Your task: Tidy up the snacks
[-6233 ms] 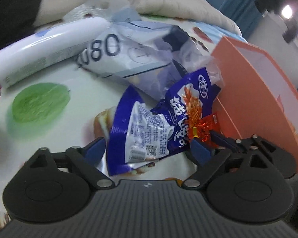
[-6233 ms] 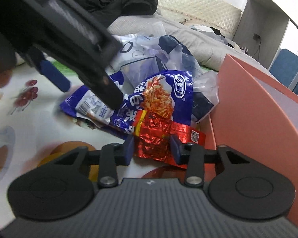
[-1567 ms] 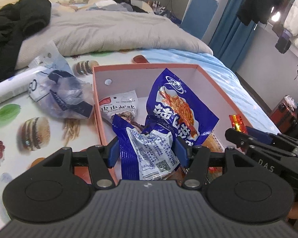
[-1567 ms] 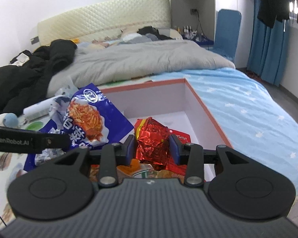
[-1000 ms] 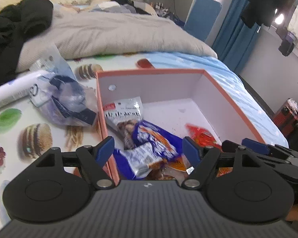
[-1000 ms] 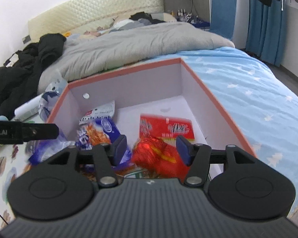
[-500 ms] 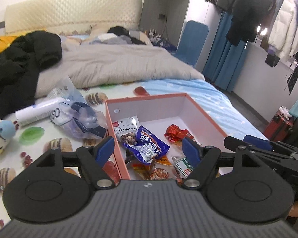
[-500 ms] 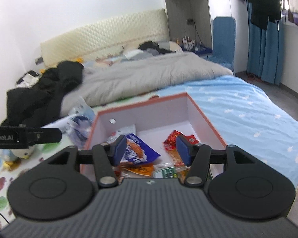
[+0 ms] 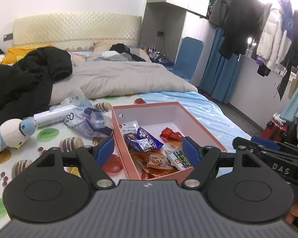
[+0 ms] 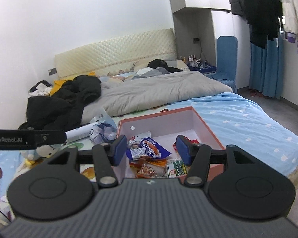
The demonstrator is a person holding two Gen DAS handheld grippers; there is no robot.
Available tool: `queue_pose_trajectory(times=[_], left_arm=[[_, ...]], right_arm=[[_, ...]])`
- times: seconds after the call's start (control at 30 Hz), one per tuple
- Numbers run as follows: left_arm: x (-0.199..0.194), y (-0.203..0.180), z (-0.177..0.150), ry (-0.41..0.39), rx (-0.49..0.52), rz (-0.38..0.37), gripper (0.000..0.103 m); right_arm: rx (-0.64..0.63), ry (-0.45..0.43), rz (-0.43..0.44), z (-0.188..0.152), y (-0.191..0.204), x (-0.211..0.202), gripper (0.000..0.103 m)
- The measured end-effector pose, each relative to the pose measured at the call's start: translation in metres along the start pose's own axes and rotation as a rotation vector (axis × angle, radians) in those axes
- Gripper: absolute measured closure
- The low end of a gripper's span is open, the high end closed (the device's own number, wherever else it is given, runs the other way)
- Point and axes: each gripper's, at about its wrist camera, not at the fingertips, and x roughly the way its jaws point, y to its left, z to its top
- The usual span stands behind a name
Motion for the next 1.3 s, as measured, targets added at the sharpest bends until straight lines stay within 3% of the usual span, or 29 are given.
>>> queue_pose_trajectory(times=[0.53,1.07,1.3], left_arm=[[-0.068,-0.002,-0.043,-0.023,-0.005,0.035,0.023],[-0.066,-0.011,-0.047,-0.027,-0.018,0.062,0.022],[-0.068,-0.012,-0.045,-0.035,-0.015,0.063,0.022]], right_arm=[[0.022,0.009,-0.018,-0.037,0.012,-0.055,0.045],[0.028,0.003,-0.023,-0.047,0.002,-0.058,0.045],[0.034,-0.016,-0.028,-0.043,0.000,-0.062,0.040]])
